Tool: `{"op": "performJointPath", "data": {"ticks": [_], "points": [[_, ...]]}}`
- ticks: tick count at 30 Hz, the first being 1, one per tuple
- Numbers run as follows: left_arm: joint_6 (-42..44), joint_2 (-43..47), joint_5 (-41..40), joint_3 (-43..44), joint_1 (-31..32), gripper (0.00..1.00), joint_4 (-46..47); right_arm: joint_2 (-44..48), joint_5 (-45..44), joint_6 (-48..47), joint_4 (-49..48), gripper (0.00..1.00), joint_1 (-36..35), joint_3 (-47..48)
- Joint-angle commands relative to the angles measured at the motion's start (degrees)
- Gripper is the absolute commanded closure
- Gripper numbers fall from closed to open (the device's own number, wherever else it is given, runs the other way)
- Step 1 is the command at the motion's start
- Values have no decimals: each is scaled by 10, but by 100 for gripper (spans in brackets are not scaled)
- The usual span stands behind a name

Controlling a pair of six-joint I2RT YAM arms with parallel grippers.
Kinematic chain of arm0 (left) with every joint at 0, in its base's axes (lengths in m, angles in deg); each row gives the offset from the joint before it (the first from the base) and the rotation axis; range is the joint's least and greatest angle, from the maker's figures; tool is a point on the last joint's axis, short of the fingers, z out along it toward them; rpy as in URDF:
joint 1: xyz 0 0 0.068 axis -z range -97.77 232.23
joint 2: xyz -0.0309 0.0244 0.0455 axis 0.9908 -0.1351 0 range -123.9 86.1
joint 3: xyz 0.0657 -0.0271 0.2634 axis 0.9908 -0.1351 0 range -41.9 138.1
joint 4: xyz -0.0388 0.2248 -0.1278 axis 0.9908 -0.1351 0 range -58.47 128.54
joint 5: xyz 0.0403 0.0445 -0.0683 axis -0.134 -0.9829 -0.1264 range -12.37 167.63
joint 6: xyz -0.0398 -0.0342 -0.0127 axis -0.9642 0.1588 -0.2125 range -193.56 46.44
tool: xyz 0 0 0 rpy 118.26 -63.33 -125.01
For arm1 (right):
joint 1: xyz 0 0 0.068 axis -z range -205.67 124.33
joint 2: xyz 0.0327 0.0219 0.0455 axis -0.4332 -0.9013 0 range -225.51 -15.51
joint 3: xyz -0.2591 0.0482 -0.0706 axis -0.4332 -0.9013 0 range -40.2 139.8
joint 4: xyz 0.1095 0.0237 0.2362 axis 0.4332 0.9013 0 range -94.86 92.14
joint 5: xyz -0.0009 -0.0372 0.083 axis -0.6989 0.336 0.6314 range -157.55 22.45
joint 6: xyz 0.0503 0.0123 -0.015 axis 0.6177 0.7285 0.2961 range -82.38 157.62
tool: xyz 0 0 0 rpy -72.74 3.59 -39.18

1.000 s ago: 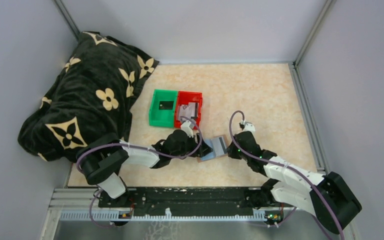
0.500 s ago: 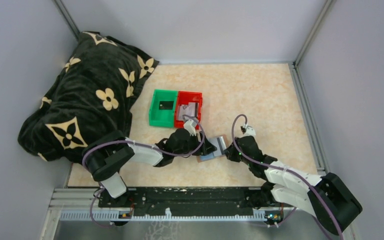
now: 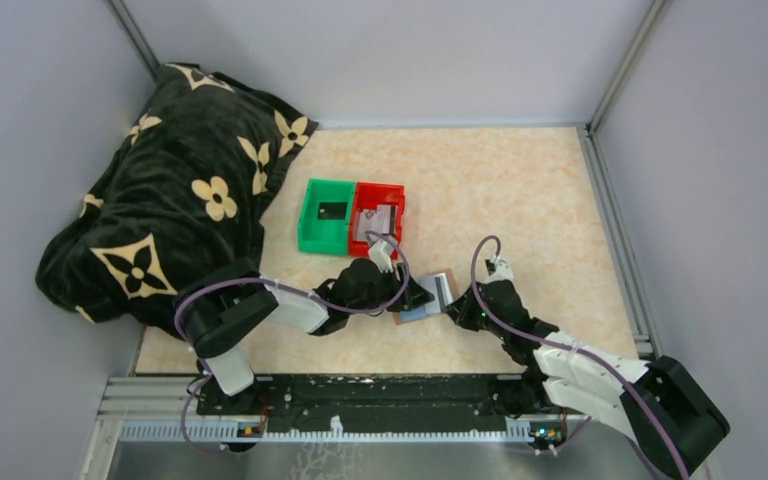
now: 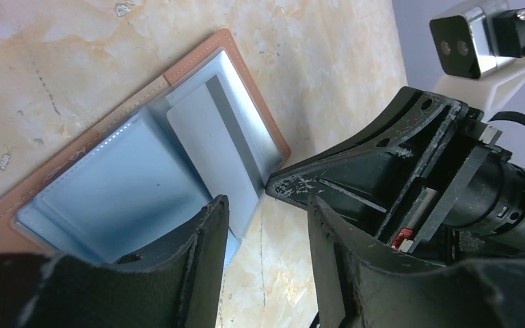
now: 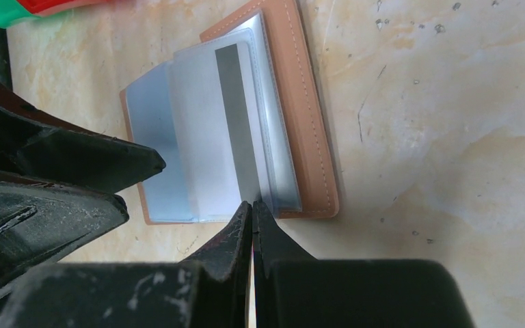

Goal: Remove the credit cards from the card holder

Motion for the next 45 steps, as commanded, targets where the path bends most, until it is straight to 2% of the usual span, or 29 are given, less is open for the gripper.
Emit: {"op": "performJointPath", "data": {"ticks": [1, 4, 9, 13, 18, 22, 27, 32, 36, 39, 45], "points": [[-14, -19, 24, -13, 1, 48, 72, -8, 15, 9, 28, 100, -11, -23], [-14, -23, 22, -8, 1, 46, 53, -2, 13, 10, 37, 100, -12, -23], [20, 22, -19, -29, -1, 45, -4, 30, 6, 1, 67, 100, -12, -16], [71, 87, -52, -78, -16, 43, -28, 82, -34, -60, 168, 100, -12, 29], [101, 170, 20, -137, -99, 37, -62, 147, -20, -91, 193, 100, -12, 51], [121, 221, 12, -141, -107, 36, -107, 133, -42, -104, 179, 100, -12, 65], [113, 193, 51, -127, -106, 34, -78, 50, -94, -99, 150, 100, -12, 83], [59, 136, 44, -146, -98, 34, 61, -16, -70, -106, 115, 100, -11, 104], [60, 100, 17, -104, -85, 32, 29, -8, -56, -111, 95, 100, -11, 111], [54, 84, 26, -88, -79, 32, 47, -6, -40, -115, 89, 100, -11, 124], [50, 107, 40, -59, -74, 32, 40, -4, -29, -107, 68, 100, -11, 131]]}}
